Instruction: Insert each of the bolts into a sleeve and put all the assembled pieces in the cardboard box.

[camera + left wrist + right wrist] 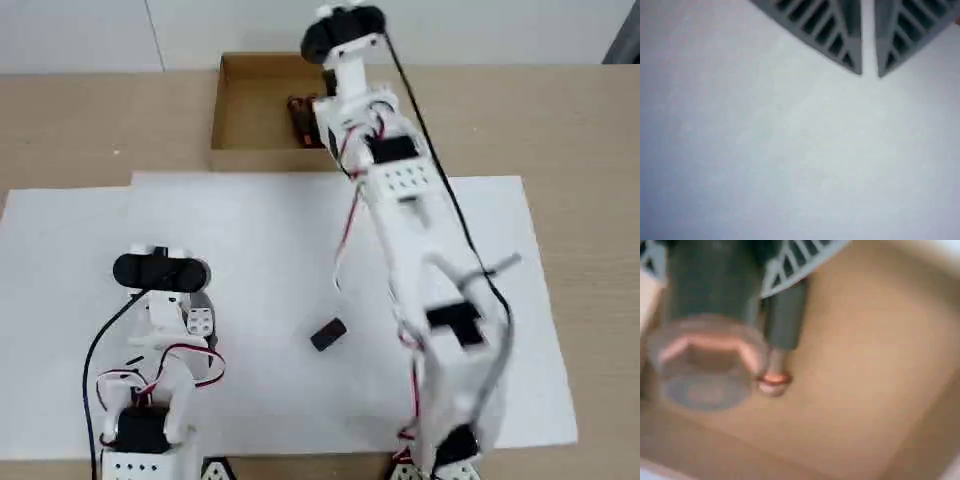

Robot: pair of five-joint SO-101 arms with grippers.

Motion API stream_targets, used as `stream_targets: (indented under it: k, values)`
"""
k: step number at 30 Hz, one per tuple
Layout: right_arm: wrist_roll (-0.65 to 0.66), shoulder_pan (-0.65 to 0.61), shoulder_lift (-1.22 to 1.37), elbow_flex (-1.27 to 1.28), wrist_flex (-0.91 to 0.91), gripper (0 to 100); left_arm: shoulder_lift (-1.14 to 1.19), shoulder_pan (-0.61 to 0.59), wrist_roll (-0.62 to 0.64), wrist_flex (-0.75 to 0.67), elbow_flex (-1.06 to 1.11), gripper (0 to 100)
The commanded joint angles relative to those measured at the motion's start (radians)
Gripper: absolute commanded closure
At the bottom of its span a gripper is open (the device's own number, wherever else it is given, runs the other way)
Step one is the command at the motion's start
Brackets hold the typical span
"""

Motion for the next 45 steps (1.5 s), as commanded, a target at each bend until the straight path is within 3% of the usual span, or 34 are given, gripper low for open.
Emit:
stream_targets:
  k: [1,8,13,17,23,29,35,45]
  values:
    - [0.081,-0.012,0.185,-0.318,-0.030,99.5,-0.011,0.000,-0.006,-0.023,-0.002,99]
    - [0.222,-0.099,0.453,-0.605,-0.031,99.5,-0.011,0.000,-0.006,-0.023,-0.001,99]
    - [0.255,-0.127,0.561,-0.717,-0.028,99.1,-0.011,0.000,-0.006,-0.023,-0.001,99]
    - [0.279,-0.133,0.593,-0.753,-0.028,98.1,-0.011,0.000,-0.006,-0.023,-0.001,99]
    - [0.276,-0.134,0.591,-0.756,0.054,81.0,-0.011,0.000,-0.006,-0.023,-0.001,99]
    - [0.278,-0.131,0.576,-0.775,0.091,84.9,-0.011,0.000,-0.006,-0.023,-0.001,99]
    - [0.278,-0.143,0.490,-0.933,0.458,99.8,-0.011,0.000,-0.006,-0.023,-0.001,99]
    - [0.275,-0.094,0.461,-1.208,0.972,99.5,-0.011,0.000,-0.003,-0.023,-0.001,99]
